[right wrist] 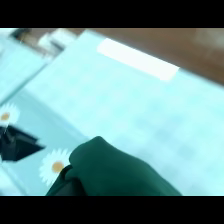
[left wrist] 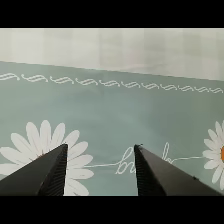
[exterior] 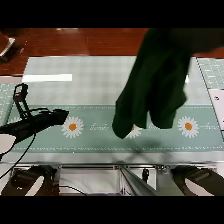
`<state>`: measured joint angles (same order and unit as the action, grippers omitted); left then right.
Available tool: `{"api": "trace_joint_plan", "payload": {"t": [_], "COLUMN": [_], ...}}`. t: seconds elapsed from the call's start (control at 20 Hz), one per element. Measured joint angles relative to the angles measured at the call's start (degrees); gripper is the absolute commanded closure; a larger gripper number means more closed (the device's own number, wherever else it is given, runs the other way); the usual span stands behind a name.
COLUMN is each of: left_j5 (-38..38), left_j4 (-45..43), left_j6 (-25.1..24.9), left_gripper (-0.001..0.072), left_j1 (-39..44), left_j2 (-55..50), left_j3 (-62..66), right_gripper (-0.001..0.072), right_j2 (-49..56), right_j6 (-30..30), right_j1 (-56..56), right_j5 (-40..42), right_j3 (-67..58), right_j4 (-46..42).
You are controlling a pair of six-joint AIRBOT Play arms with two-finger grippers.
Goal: Fold the shirts.
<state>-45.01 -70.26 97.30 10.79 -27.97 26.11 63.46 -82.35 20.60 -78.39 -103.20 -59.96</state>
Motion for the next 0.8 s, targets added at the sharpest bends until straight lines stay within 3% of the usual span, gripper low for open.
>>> {"api": "trace_joint_plan", "payload": {"t": [0.3, 0.5, 0.55, 0.65, 0.8], "left_j5": [-0.6, -2.5, -2.9, -3.1, -3.4], "left_j4": [0.3, 0.7, 1.0, 1.9, 3.2], "left_j6": [0.2, 0.2, 0.2, 0.2, 0.1], "left_gripper": [0.0201, 0.0201, 0.0201, 0.0201, 0.0201], "left_j1": [0.0, 0.0, 0.0, 0.0, 0.0], "left_j2": [0.0, 0.0, -0.1, -0.4, -1.1], "left_j3": [0.0, 0.0, -0.1, -0.2, -0.3], "right_gripper": [0.0691, 0.0690, 0.0653, 0.0292, 0.0301], "right_j2": [19.2, 30.6, 32.7, 35.2, 35.8], "right_j6": [-4.6, -6.9, -7.3, -8.4, -9.1], "right_j1": [14.6, 17.5, 17.7, 17.4, 13.0], "right_j5": [1.6, 7.5, 8.9, 11.1, 10.6], "right_j3": [0.0, 0.0, 0.0, -0.1, -1.0], "right_j4": [-7.2, -1.9, -0.2, 2.1, 3.0]}}
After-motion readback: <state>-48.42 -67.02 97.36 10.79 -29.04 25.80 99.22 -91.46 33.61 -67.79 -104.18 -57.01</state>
